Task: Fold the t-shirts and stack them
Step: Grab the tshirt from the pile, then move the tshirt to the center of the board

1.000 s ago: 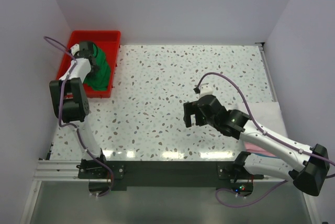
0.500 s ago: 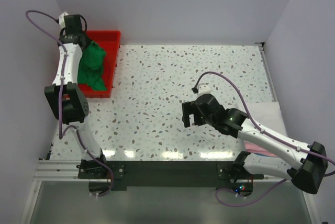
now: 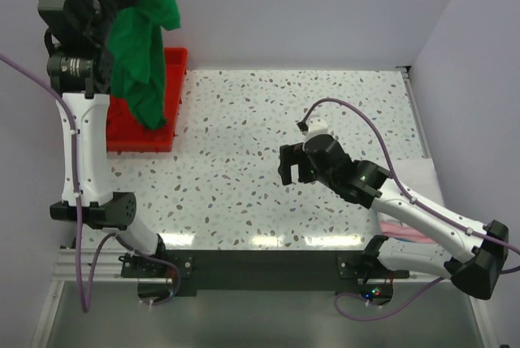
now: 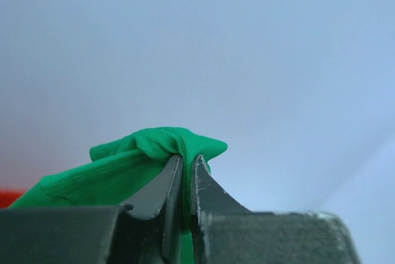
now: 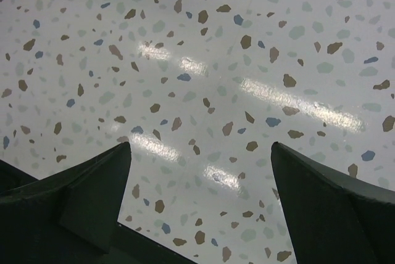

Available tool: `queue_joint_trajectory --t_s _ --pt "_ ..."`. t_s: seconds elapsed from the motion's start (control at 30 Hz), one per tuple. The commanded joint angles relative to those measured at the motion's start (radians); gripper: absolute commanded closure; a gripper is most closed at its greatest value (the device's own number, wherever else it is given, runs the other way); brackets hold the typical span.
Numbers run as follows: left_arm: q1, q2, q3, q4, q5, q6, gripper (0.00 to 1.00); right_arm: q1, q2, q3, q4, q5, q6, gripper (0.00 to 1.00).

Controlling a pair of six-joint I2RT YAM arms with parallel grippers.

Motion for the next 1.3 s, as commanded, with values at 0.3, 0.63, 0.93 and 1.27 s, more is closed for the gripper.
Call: queue_joint_trajectory --t_s 0.3,0.63,0.93,1.27 --pt "-0.134 -0.209 -0.159 0.270 0.206 -0.065 1.00 0.001 -0.029 0.064 0.009 0.152 -0.019 0.01" --pt "-0.219 0.106 -0.448 0.140 0.218 -0.113 0.68 -0.006 0.057 0.017 0.018 0.313 0.061 0.01" --pt "-0.238 0.020 -0.677 0.081 0.063 -0.083 0.53 0.001 0.186 -0.108 0.161 0.054 0.130 0.12" --pt "-0.382 -0.326 -1.266 0.166 -0.103 -0.160 0.72 0.098 0.333 -0.099 0.254 0.031 0.152 0.26"
